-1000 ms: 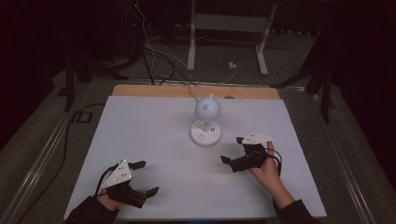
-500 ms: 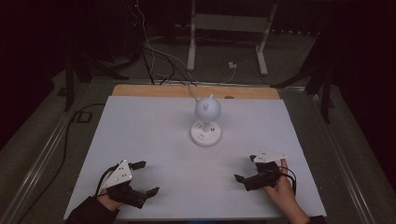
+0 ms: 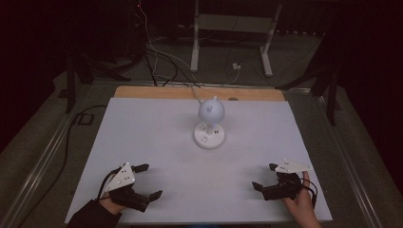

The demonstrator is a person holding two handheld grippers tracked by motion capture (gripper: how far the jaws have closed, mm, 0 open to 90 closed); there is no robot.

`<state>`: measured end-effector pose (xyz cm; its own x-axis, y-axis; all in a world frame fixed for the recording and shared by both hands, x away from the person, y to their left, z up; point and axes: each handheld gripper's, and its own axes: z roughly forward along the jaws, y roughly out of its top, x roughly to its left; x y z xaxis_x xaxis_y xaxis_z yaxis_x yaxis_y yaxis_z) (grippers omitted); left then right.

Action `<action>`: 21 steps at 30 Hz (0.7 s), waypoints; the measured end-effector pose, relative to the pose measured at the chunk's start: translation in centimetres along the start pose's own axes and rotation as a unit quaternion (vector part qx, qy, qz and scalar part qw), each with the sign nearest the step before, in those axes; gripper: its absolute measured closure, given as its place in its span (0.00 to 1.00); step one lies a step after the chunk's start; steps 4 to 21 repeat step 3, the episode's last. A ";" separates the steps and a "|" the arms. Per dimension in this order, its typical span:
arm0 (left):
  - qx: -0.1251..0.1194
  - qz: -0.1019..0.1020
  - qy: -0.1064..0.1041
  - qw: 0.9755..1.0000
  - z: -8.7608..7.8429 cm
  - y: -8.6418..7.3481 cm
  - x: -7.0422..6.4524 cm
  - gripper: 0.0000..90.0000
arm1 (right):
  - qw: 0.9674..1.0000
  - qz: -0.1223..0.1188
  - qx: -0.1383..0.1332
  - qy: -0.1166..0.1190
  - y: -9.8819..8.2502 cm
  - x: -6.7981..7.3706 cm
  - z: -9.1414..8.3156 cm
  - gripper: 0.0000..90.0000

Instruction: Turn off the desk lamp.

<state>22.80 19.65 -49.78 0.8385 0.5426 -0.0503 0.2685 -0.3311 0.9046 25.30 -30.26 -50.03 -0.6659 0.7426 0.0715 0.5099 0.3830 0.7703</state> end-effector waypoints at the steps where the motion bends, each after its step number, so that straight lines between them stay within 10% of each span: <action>1: 0.001 0.001 0.000 1.000 0.0 0.0 0.0 0.00 | 1.000 0.001 0.002 0.000 0.0 -0.1 0.1 0.00; 21: 0.000 0.001 0.000 1.000 0.0 0.0 0.0 0.00 | 1.000 -0.002 0.010 -0.002 0.0 0.0 0.4 0.00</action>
